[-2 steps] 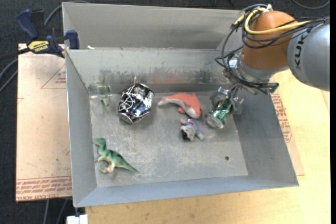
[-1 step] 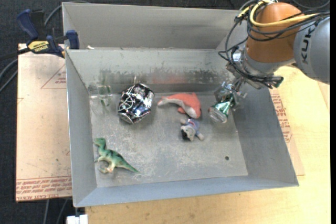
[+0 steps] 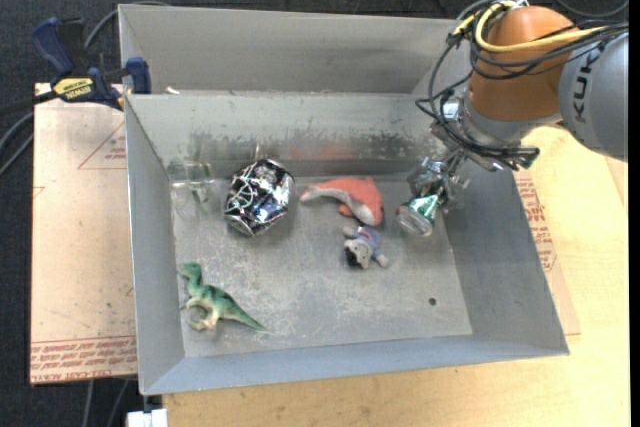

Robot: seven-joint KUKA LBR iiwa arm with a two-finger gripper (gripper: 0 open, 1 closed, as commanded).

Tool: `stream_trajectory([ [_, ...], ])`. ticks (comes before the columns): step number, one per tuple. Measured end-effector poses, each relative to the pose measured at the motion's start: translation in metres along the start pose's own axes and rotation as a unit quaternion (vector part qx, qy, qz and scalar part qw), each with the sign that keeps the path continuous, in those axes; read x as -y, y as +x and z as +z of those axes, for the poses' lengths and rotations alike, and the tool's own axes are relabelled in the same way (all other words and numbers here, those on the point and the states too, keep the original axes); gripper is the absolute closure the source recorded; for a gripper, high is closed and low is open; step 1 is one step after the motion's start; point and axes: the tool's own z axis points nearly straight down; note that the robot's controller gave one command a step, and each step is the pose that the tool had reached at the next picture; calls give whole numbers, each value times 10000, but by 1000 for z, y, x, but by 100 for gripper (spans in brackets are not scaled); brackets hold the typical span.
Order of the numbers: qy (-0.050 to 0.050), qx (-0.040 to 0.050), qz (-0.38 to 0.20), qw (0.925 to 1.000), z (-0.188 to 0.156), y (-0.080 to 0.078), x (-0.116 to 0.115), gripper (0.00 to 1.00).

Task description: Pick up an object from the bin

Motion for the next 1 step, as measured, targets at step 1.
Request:
stream_trajectory([
  [1, 26, 27, 4, 10000, -48, -4, 2, 100],
])
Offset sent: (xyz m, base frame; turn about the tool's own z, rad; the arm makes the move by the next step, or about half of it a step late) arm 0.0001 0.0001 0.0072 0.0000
